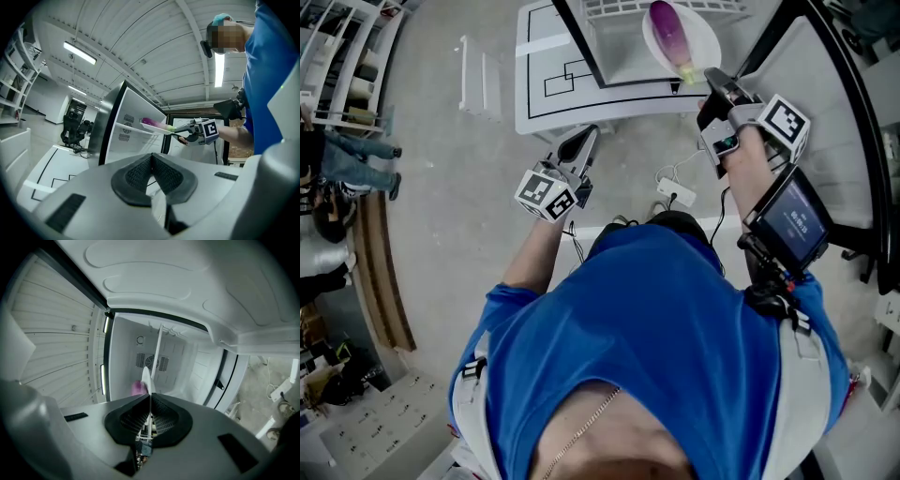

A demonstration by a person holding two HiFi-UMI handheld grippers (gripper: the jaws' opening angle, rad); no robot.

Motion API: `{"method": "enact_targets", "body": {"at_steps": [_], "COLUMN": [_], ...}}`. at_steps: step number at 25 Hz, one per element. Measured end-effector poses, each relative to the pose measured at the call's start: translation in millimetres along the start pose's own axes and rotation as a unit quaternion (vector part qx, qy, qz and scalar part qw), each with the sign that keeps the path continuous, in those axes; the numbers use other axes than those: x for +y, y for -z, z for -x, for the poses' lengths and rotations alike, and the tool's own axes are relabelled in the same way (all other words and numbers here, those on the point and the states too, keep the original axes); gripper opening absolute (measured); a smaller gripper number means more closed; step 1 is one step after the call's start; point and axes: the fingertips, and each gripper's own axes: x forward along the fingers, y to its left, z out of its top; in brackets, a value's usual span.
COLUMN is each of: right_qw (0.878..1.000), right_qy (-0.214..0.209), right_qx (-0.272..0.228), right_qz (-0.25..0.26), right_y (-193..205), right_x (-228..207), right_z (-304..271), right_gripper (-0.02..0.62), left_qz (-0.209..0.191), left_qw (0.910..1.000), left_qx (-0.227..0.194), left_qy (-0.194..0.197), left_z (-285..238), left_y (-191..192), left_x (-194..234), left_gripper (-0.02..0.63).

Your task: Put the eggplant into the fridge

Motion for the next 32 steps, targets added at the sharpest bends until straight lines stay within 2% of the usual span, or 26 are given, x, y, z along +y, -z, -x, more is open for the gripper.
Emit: {"method": "enact_targets", "body": {"at_steps": [10,32], "right_qw": [0.999,0.995], "right_qy": [0.004,0.012], "right_qx": [-0.037,-0.086], "right_qz": [-0.016,-0.047], "right_y": [-19,-55], "right_x": [5,9], "right_z": [-49,-87], "right_gripper": [0.012,0.012], "left_qz": [-0.01,-0.007], "left_qw": [1.0,0.9999], "left_qx": [-0.002,0.001], "left_qy": [0.002,-0.011], "left_z": [11,26], "left_y": [-9,-7], "left_x": [32,55], "left_gripper": [0.008,0.008]}}
